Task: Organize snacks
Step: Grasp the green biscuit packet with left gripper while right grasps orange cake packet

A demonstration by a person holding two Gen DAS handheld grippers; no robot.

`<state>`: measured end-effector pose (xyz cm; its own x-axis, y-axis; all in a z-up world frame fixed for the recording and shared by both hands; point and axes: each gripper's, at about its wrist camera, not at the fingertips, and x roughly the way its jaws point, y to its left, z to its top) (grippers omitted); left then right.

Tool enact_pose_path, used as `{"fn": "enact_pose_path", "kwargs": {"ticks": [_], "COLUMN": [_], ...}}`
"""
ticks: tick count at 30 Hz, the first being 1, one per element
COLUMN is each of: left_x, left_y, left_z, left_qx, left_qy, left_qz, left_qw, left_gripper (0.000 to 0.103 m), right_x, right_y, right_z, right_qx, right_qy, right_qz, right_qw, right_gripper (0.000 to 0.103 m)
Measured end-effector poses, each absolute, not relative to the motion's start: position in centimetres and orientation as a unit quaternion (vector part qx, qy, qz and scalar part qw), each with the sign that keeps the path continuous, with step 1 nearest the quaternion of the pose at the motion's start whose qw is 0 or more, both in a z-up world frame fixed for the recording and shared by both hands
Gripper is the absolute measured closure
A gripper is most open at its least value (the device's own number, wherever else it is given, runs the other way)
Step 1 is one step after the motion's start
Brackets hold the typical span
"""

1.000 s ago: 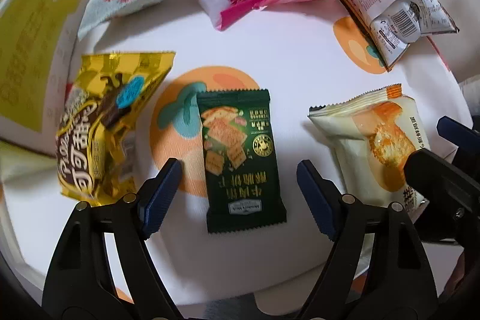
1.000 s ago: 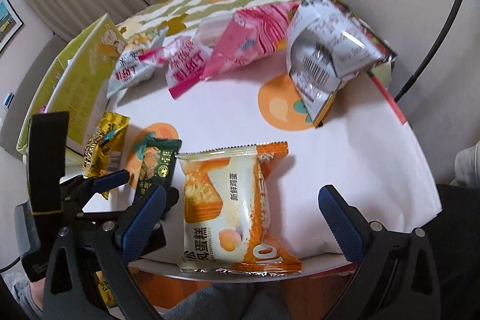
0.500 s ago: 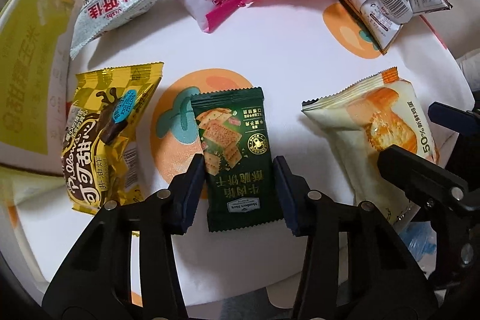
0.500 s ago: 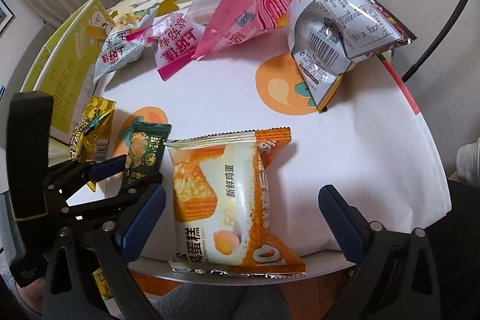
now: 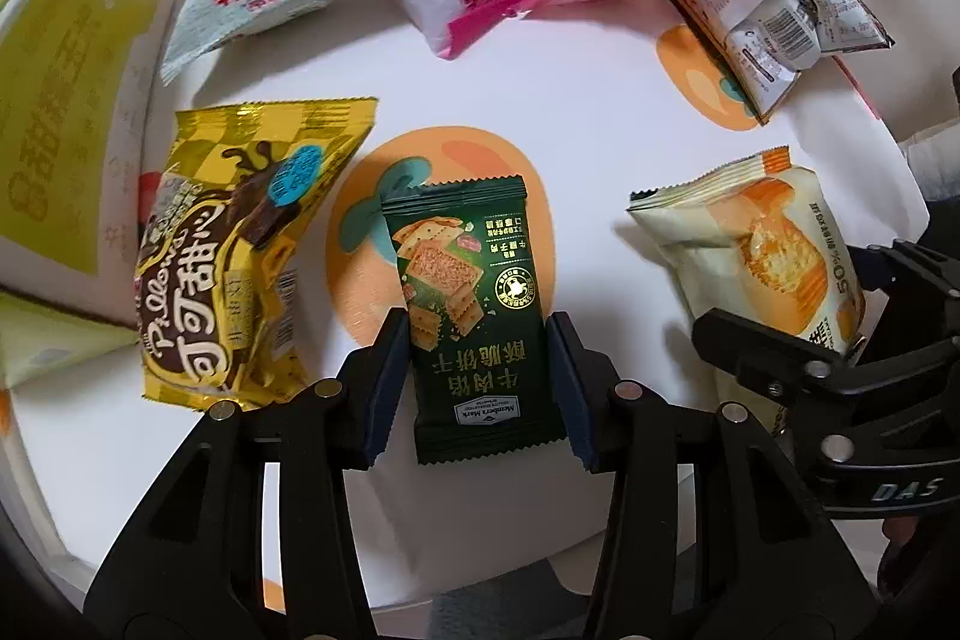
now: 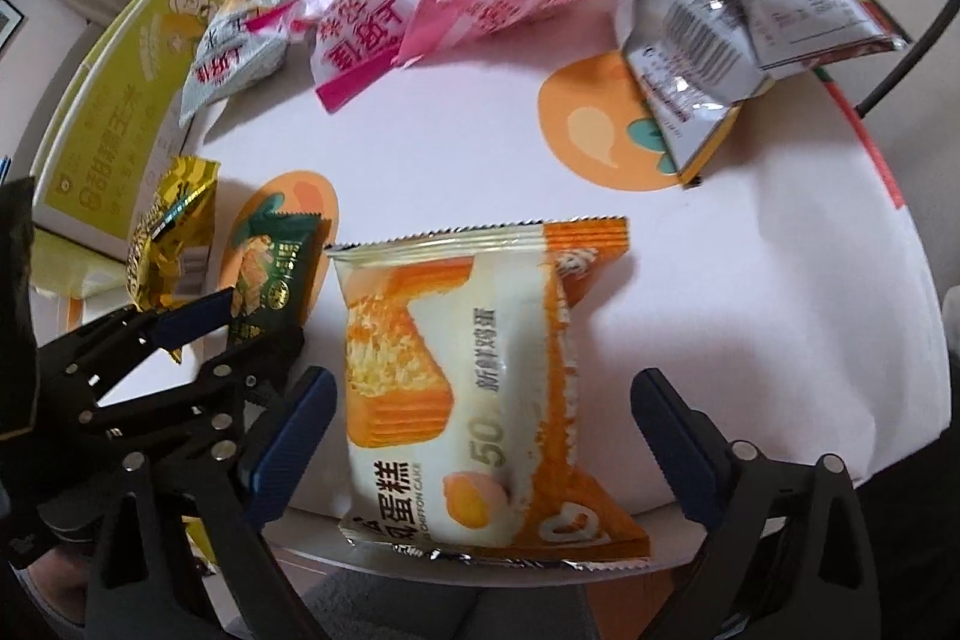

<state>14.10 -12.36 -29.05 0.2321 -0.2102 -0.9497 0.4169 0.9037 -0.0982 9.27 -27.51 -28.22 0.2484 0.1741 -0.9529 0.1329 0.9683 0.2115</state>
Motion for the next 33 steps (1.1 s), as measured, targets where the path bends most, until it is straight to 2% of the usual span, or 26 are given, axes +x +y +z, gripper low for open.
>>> {"fn": "enact_pose_path", "kwargs": {"ticks": [4, 5, 6, 8, 18, 33], "left_x": [14.2, 14.3, 14.2, 13.9, 12.4, 11.5], "left_y": [-10.8, -10.4, -10.0, -9.8, -10.6, -8.3], "left_z": [-29.0, -28.9, -28.9, -28.8, -25.4, -12.7], "left_qx": [0.082, 0.082, 0.091, 0.089, 0.069, 0.001], "left_qy": [0.587, 0.587, 0.587, 0.587, 0.563, 0.464], "left_qz": [-0.197, -0.196, -0.191, -0.190, -0.200, -0.158], "left_qw": [0.781, 0.781, 0.781, 0.782, 0.799, 0.872], "left_gripper": [0.061, 0.061, 0.061, 0.061, 0.061, 0.061], "right_x": [9.5, 9.6, 9.4, 9.5, 9.4, 9.8], "right_y": [-26.6, -26.3, -26.1, -25.4, -26.1, -26.9], "right_z": [-28.9, -29.1, -29.3, -29.3, -26.0, -17.3], "right_qx": [0.104, 0.099, 0.096, 0.068, 0.063, 0.017], "right_qy": [0.617, 0.617, 0.618, 0.614, 0.580, 0.487], "right_qz": [0.017, 0.018, 0.021, 0.022, 0.026, 0.080], "right_qw": [0.780, 0.781, 0.780, 0.786, 0.812, 0.870], "right_gripper": [0.015, 0.019, 0.032, 0.040, 0.042, 0.042]}}
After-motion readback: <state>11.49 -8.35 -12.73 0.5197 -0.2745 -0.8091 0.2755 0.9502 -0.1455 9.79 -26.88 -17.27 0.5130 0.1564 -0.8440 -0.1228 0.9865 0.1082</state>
